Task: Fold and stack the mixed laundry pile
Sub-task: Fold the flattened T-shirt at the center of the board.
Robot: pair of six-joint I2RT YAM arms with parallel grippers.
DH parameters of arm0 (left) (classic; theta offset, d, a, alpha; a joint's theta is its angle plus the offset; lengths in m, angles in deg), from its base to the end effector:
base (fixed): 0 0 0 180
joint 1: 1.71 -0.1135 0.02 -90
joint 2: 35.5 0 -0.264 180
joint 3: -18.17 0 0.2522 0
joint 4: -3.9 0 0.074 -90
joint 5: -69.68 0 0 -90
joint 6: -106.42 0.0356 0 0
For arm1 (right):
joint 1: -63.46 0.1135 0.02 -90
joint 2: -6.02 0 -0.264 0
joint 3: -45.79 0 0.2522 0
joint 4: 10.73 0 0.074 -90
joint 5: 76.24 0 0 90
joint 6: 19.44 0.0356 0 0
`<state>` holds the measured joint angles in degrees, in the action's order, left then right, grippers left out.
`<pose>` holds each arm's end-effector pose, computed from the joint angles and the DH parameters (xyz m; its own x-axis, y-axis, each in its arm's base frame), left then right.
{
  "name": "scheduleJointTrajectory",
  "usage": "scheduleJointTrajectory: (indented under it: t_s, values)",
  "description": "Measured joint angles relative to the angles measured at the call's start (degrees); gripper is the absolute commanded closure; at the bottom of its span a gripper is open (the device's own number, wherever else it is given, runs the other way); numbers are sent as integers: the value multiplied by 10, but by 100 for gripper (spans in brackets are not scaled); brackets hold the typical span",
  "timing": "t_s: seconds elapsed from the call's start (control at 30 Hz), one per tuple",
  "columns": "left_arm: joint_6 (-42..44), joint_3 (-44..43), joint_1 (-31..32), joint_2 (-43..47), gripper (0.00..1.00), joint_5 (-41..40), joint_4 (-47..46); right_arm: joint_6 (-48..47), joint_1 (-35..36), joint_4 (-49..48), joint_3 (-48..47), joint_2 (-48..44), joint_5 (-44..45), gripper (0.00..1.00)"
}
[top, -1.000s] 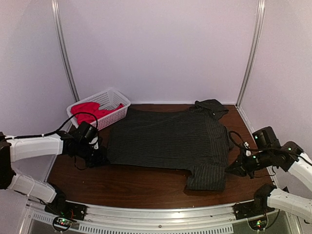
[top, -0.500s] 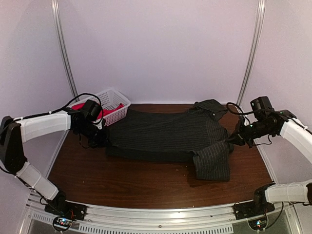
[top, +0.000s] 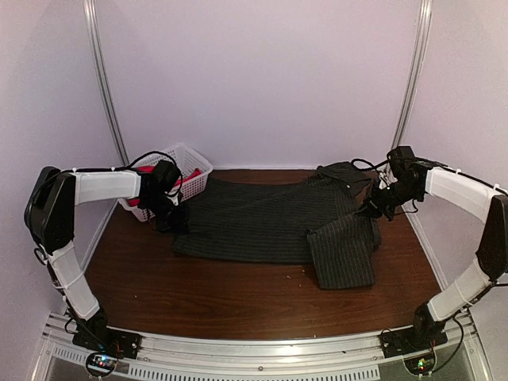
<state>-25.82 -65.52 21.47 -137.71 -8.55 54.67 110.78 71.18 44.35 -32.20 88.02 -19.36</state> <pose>0.3221 -0.1458 0.1896 -0.9402 -0.3133 -0.1335 -0.2437 0.8927 -0.3790 0.2829 0.0580 0.2682 -0.9014 0.4236 -0.0895 0.2507 0.6793 0.6897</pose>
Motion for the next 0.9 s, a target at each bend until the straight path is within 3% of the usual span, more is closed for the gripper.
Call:
scheduleJointTrajectory:
  t_s: [0.3, 0.37, 0.43, 0.53, 0.63, 0.73, 0.9]
  values:
    - [16, -33, 0, -56, 98, -26, -5, -24, -30, -50, -50, 132, 14, 100]
    - [20, -42, 0, -71, 81, -30, -7, -28, -32, -61, -68, 161, 9, 86]
    - [26, -49, 0, -84, 63, -33, -7, -42, -33, -60, -93, 192, -1, 59]
    - [33, -50, 0, -87, 49, -43, -4, -60, -33, -45, -113, 204, -4, 21]
    - [42, -50, 0, -77, 37, -45, -2, -83, -36, -19, -111, 170, 0, 20]
    - [59, -43, 2, -41, 25, -41, -7, -91, -40, -2, -61, 76, -3, 20]
    - [114, -26, 36, 38, 23, -21, -30, -85, -39, 30, 82, -93, -2, 21]
